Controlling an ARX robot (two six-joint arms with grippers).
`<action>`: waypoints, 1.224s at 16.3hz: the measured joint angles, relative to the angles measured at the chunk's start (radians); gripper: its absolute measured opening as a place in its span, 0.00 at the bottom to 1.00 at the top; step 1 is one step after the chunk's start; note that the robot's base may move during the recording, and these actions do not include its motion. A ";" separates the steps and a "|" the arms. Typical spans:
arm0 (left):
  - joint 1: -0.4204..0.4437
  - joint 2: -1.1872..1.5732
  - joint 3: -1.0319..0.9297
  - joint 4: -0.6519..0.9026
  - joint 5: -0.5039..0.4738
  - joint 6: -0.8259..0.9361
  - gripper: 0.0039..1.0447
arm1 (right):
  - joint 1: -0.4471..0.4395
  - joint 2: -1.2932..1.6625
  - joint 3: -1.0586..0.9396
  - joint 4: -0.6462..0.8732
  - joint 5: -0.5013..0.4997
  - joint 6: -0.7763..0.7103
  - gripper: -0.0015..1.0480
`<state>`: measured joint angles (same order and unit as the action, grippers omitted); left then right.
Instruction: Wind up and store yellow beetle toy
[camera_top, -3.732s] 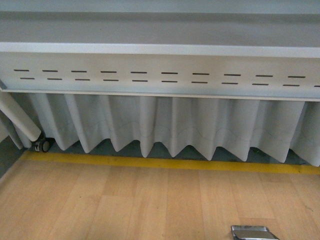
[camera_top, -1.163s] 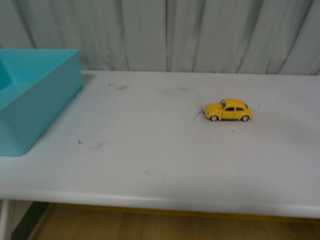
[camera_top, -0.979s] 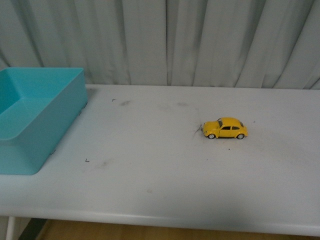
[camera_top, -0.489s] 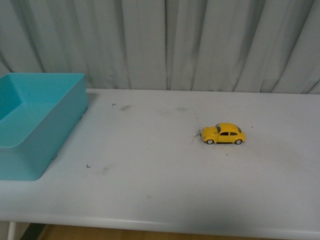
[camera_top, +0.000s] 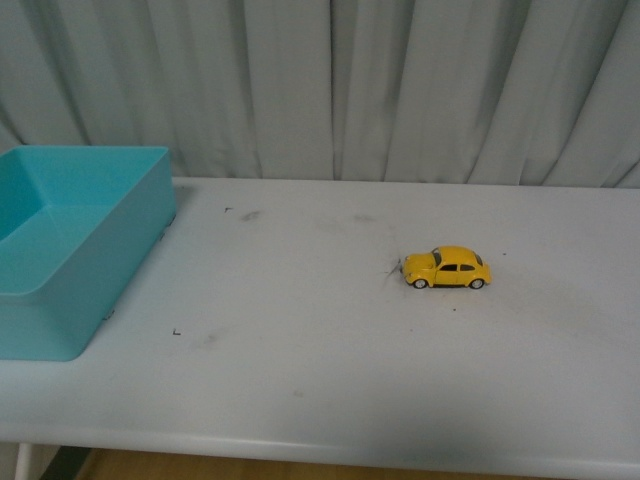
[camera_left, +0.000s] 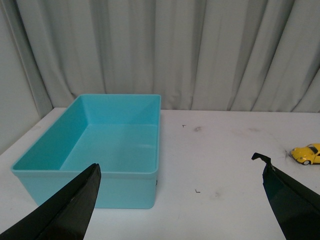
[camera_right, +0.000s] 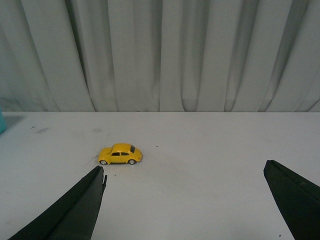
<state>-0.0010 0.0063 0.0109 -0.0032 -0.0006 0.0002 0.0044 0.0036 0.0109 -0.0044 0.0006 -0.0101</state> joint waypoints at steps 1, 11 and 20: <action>0.000 0.000 0.000 0.000 0.000 0.000 0.94 | 0.000 0.000 0.000 0.000 0.000 0.000 0.94; 0.000 0.000 0.000 0.000 0.000 0.000 0.94 | 0.000 0.000 0.000 0.000 0.000 0.000 0.94; 0.000 0.000 0.000 0.000 0.000 0.000 0.94 | 0.000 0.000 0.000 0.000 0.000 0.000 0.94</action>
<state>-0.0010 0.0063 0.0109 -0.0032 -0.0006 0.0002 0.0044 0.0036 0.0109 -0.0040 0.0002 -0.0101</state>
